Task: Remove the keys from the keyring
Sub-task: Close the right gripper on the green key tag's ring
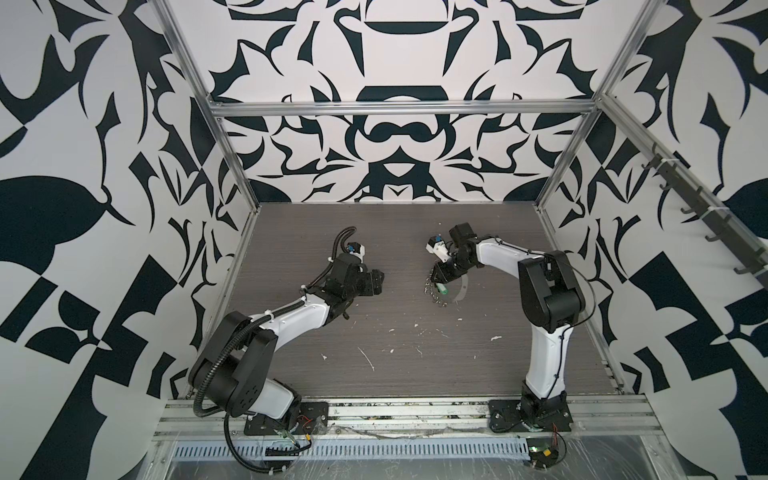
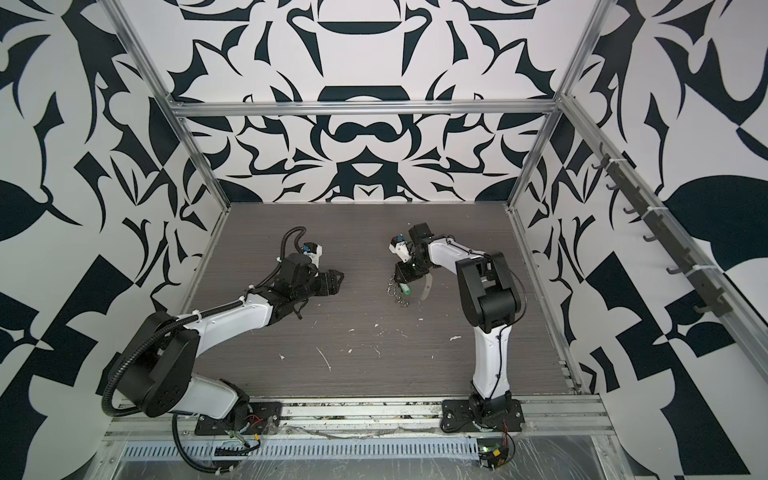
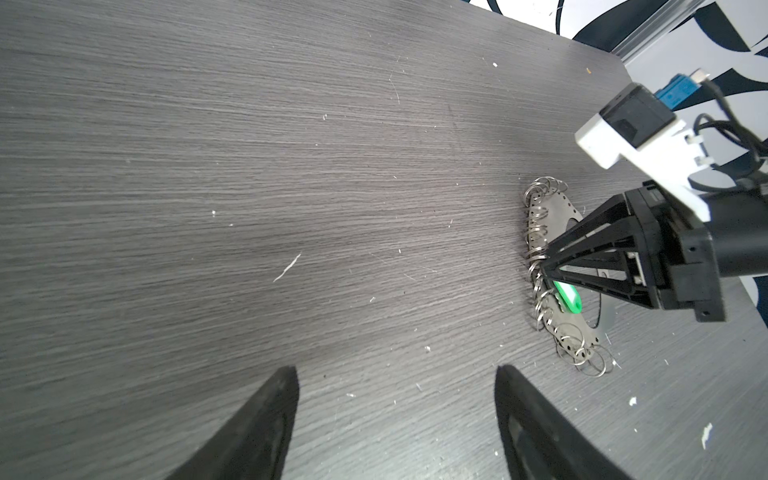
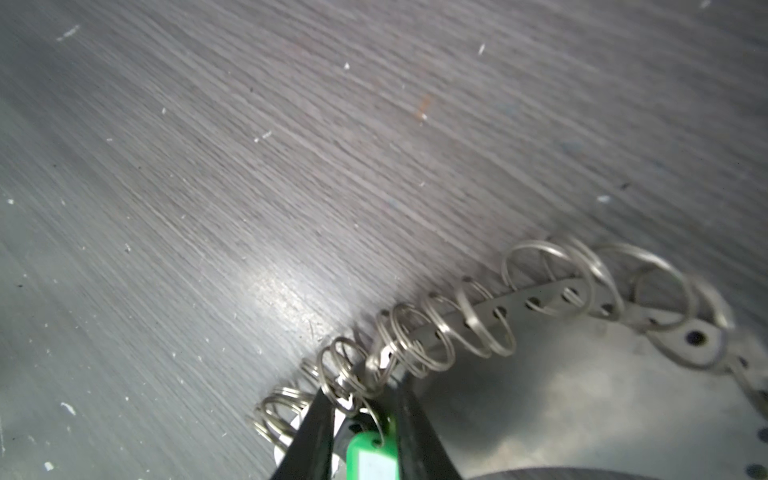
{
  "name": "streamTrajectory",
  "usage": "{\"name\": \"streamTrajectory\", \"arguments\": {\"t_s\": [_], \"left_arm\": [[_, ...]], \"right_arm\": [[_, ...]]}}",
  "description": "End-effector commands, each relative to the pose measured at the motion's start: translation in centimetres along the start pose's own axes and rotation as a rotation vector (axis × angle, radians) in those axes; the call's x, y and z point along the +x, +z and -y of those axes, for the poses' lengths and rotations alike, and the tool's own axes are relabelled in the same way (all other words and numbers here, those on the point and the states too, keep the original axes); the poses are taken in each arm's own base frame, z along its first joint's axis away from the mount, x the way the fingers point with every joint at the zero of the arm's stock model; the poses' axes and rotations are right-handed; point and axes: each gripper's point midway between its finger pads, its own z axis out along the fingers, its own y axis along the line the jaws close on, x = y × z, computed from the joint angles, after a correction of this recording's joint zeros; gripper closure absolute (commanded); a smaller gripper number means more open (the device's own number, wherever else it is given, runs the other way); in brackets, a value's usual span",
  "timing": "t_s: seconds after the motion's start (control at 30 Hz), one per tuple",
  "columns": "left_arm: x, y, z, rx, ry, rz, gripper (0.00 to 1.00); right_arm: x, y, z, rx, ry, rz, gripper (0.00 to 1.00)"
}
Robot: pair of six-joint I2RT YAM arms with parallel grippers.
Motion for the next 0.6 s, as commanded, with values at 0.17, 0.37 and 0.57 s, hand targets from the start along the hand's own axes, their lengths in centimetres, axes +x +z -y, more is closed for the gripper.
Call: {"name": "streamTrajectory", "arguments": {"t_s": [0.17,0.37,0.57], "left_arm": [[-1.05,-0.46,0.72,0.006,-0.011,0.018,0.22],[-0.98,-0.54,0.85,0.004,-0.011,0.018,0.22],[-0.92,-0.55,1.04,0.005,-0.01,0.015,0.22]], "right_arm": [[-0.41,-1.44,-1.43,-0.034,-0.025,0.014,0.79],[0.11,-1.56,-1.5,-0.033,-0.027,-0.001,0.81],[0.37,-1.93,-1.71,-0.033,-0.024,-0.004,0.86]]}}
